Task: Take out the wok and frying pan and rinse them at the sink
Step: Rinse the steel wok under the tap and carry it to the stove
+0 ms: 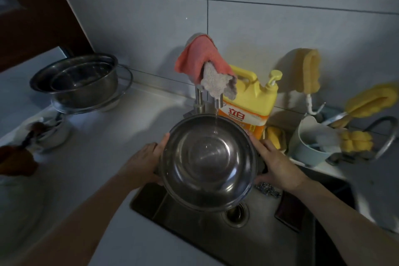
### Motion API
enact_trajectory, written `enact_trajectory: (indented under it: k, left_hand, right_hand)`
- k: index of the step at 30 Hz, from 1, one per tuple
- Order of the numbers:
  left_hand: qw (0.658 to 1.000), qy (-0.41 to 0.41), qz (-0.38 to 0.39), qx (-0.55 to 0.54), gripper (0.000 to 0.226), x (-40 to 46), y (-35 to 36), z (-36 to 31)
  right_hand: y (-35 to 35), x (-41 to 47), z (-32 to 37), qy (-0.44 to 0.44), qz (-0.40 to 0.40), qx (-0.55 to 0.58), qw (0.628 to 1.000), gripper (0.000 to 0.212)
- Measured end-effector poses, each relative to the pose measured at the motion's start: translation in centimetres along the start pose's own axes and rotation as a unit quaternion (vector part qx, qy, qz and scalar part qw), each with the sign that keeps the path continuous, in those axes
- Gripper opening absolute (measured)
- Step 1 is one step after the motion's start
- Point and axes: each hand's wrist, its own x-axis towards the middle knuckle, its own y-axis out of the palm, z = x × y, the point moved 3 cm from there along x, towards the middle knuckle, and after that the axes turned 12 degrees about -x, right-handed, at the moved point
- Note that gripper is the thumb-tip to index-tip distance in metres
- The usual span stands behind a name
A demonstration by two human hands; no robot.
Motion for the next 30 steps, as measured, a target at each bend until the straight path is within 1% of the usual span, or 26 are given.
enact_trajectory:
  k: [1,3,7,11,13,15,17,19,21,22,24,25,27,28,30]
  left_hand:
    - [0.999,-0.015,0.036,-0.019,0.143,0.4,0.3,-0.3]
    - [0.995,-0.018,0.085,-0.044,0.141,0.9,0.7,-1.0]
    - [0.983,0.029,0.164,-0.081,0.147,2.0,1.5,-2.3]
    - [0.956,-0.01,0.275,-0.099,0.152,3.9,1.7,-2.7]
    - [0.942,-0.033,0.326,-0.068,0.149,4.7,1.3,-3.2]
    - [0.928,-0.051,0.368,-0.035,0.147,5.4,0.4,-3.9]
    - [0.91,-0.041,0.411,-0.039,0.138,6.0,-1.2,-5.4]
    - [0.896,-0.031,0.439,-0.05,0.129,6.4,-2.6,-6.2]
    - [0.9,-0.036,0.431,-0.049,0.129,6.8,-3.2,-5.4]
    - [0.912,-0.039,0.406,-0.036,0.132,6.9,-3.5,-4.8]
    - [0.946,-0.032,0.322,0.026,0.14,6.9,-4.0,-3.8]
    - [0.954,-0.026,0.295,0.035,0.141,6.8,-4.1,-3.4]
    - [0.959,-0.016,0.282,0.022,0.137,6.3,-4.9,-3.3]
    - [0.964,-0.006,0.263,0.024,0.136,6.1,-5.3,-3.3]
    - [0.981,0.031,0.19,0.037,0.137,5.5,-6.3,-3.2]
  right_hand:
    - [0.2,-0.1,-0.5,0.011,0.03,0.028,0.999,0.138]
    - [0.3,-0.4,-1.3,0.024,0.076,0.062,0.995,0.139]
    - [-0.1,-1.8,-2.3,0.021,0.132,0.104,0.986,0.136]
    - [-0.3,-2.8,-3.6,0.018,0.191,0.151,0.97,0.129]
    - [-0.2,-3.4,-4.5,0.03,0.227,0.157,0.961,0.124]
    - [-0.1,-4.1,-5.1,0.055,0.267,0.177,0.946,0.119]
    - [0.3,-4.9,-5.0,0.083,0.303,0.228,0.922,0.114]
    - [0.9,-5.4,-4.3,0.1,0.316,0.283,0.9,0.113]
    - [1.9,-5.5,-3.6,0.114,0.302,0.308,0.895,0.114]
    - [2.2,-5.4,-3.1,0.123,0.289,0.312,0.896,0.114]
    - [3.1,-5.2,-2.3,0.129,0.252,0.316,0.906,0.119]
    - [3.6,-5.1,-1.9,0.131,0.229,0.317,0.911,0.124]
    - [4.4,-4.8,-1.0,0.14,0.172,0.318,0.922,0.132]
    - [4.6,-4.6,-0.6,0.138,0.137,0.311,0.93,0.134]
    - [4.2,-3.9,0.3,0.114,0.059,0.274,0.953,0.135]
